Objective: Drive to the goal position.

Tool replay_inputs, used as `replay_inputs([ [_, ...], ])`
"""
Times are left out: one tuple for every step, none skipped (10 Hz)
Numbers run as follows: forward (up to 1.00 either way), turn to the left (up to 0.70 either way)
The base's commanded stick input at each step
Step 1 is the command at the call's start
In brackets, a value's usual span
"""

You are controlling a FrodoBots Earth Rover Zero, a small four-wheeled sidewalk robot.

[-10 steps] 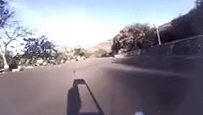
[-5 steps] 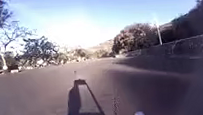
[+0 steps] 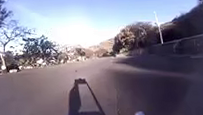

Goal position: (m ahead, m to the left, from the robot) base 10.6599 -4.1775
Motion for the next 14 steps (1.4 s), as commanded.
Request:
replay_inputs([
  [0.5, -0.23],
  [0.5, -0.31],
  [0.5, -0.32],
  [0.5, -0.19],
  [0.5, -0.07],
  [0.5, 0.0],
  [0.5, 0.0],
  [0.5, -0.01],
  [0.5, -0.13],
  [0.5, -0.24],
  [0.5, -0.3],
  [0.5, -0.1],
  [0.5, -0.08],
  [0.5, -0.26],
])
